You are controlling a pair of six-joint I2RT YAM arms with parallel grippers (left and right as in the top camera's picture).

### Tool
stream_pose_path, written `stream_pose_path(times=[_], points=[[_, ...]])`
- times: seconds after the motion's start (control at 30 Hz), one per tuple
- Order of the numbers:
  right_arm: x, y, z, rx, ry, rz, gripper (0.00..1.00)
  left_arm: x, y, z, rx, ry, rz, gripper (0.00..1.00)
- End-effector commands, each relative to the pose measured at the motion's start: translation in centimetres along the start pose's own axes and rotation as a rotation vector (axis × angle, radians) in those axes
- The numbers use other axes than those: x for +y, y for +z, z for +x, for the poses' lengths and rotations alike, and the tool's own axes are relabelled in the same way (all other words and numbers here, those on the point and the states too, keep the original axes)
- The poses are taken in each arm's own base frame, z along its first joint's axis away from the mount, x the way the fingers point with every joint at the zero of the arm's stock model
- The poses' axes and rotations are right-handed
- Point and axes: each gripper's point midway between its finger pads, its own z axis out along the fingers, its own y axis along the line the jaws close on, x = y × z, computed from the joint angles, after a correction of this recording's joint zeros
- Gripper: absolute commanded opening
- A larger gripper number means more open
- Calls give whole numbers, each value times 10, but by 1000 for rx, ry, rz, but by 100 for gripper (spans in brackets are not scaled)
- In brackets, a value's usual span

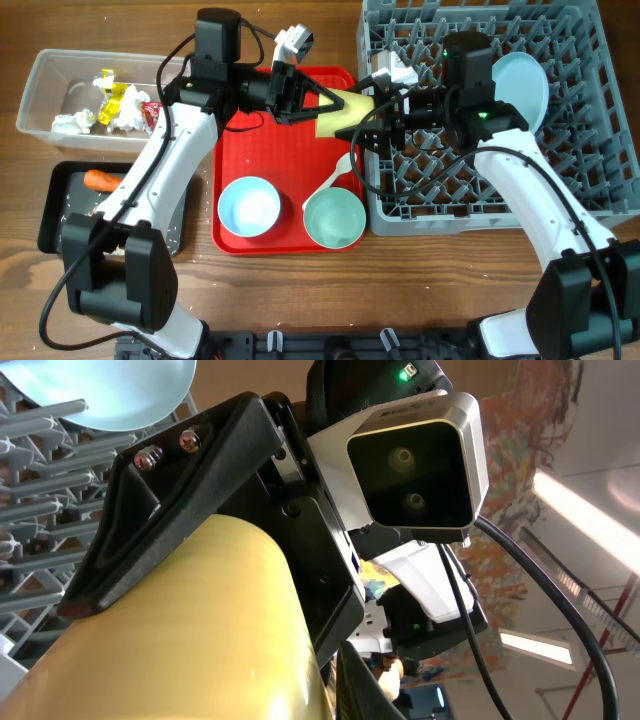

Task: Sort waste into correct bins and load items into the dishwasher rack
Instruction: 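Hand the yellow cup from left gripper to right gripper, then place the yellow cup upside down in the rack with right gripper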

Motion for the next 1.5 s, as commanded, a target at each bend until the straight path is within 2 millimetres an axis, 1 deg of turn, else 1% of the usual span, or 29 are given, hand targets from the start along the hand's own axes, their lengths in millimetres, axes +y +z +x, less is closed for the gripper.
stream_pose_path(times=[0.0,0.17,0.2,0.23,0.27,0.3,0.33,0.4,0.47,0.57,0.67,0.77,0.8,0.87,0.93,1.03,1.2,1.23,1.3,1.4,1.47], points=[[4,-2,-1,-23,25,-46,46,-16,-1,2,8,36,12,12],[3,-3,-1,-23,27,-43,45,-15,-4,0,0,36,10,12],[3,-3,0,-23,28,-43,45,-15,-4,0,0,36,10,13],[3,-3,0,-23,28,-44,45,-15,-4,0,0,36,10,16],[3,-3,0,-23,28,-44,44,-15,-5,0,-1,36,10,23],[3,-3,0,-23,27,-43,43,-15,-5,0,-2,36,10,26],[3,-3,0,-21,28,-39,40,-15,-5,0,-2,36,10,28],[2,-3,0,-18,28,-33,40,-15,-5,0,-2,36,9,30],[2,-3,1,-18,31,-34,39,-15,-5,0,-2,36,10,30],[-1,-3,2,-11,33,-20,34,-15,-7,-1,-7,36,9,30],[-7,-8,5,-2,56,10,33,-14,-18,-6,-35,38,2,29],[-19,-23,6,-9,113,62,33,-13,-29,-10,-63,38,-5,29],[-24,-30,6,-15,139,84,33,-13,-31,-11,-69,39,-7,29],[-33,-43,8,-21,170,125,33,-13,-34,-12,-74,43,-8,29],[-44,-51,12,-13,220,185,31,-12,-33,-12,-74,43,-8,29],[-70,-67,20,11,339,340,29,-12,-34,-12,-74,44,-8,29],[-96,-90,30,83,474,560,26,-12,-34,-12,-76,47,-10,29],[-102,-99,32,125,504,635,24,-12,-34,-12,-76,47,-10,29],[-108,-116,29,188,536,753,23,-12,-34,-12,-76,51,-10,29],[-110,-143,12,241,584,911,22,-12,-33,-13,-78,55,-13,29],[-111,-157,11,261,624,999,21,-11,-34,-14,-82,54,-17,28]])
